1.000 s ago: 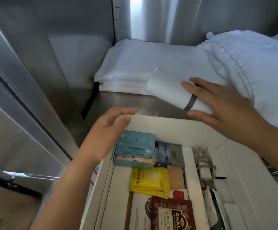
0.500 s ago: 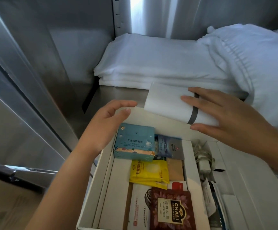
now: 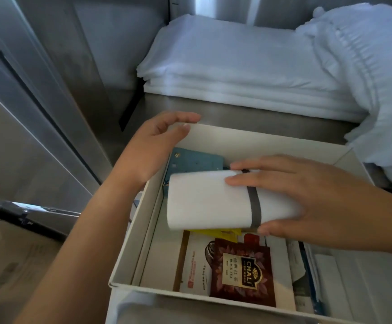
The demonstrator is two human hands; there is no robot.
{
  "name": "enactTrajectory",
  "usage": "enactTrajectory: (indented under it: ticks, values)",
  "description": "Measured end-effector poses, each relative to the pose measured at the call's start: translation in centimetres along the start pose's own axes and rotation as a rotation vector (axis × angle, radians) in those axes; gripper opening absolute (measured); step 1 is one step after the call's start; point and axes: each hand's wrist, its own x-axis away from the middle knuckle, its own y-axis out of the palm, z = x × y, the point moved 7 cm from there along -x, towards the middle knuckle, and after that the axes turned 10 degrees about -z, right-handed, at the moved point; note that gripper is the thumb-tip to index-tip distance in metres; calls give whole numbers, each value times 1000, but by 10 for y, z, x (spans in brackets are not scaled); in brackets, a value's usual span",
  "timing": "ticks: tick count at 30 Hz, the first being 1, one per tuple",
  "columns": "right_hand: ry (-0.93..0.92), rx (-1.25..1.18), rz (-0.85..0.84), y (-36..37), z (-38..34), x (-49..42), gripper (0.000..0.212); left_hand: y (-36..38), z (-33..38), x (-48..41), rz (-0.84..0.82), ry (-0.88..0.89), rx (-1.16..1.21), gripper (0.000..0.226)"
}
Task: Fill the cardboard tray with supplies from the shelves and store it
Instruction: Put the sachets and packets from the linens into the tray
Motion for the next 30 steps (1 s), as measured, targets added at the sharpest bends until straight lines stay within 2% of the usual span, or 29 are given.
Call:
enactTrajectory:
  ticks: [7,18,21,25,30]
  values:
    - [-72,-14,-140,26,-17,-15,74,0,0,1,0,-11,3,23]
    - [-104,-49,-191,45,-28,-31,83,0,1,1,-20,14,2,24]
    - [-120,-116,-209,44,-25,-31,78,0,1,1,-21,24,-12,24]
    - [-137,-300,-284,45,-18,-30,56,-1,-1,0,-19,17,-11,25]
    - [-138,-299,-301,50,-19,-36,54,-1,-2,1,-19,12,-4,26]
